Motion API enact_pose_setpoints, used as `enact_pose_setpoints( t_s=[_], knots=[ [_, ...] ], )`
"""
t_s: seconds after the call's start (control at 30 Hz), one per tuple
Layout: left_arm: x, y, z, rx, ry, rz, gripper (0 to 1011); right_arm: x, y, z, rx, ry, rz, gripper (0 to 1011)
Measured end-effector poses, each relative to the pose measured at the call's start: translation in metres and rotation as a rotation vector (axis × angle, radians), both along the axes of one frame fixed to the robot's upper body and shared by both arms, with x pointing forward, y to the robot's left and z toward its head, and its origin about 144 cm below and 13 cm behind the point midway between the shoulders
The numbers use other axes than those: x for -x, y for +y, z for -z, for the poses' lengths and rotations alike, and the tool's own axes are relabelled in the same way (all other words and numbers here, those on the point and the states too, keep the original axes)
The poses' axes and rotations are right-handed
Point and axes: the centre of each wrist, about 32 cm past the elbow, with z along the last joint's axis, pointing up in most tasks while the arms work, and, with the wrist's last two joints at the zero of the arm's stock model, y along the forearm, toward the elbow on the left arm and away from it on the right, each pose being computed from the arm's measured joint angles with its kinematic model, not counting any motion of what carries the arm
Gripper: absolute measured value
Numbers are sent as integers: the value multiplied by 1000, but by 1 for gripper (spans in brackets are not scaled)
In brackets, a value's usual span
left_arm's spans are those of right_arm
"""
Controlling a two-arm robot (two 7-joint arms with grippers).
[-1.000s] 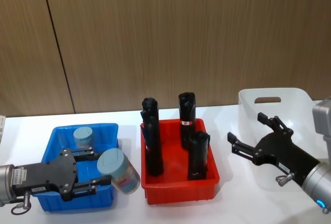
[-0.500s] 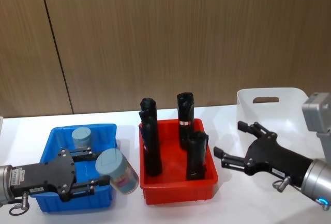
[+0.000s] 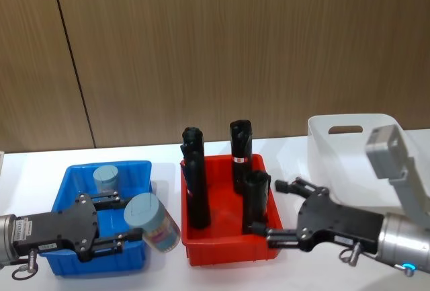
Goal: Pick the cotton swabs from the blue box and place them into the white box.
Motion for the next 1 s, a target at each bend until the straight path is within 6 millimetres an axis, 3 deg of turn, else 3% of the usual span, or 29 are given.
enact_pose_setpoints(
  t_s=[0.43,1.0],
  knots=[
    [0,0,0,0,0,0,604,-12,29,1,13,34,-127,1002],
    [0,0,0,0,0,0,604,-27,58,8,8,66,-156,1002]
  ],
)
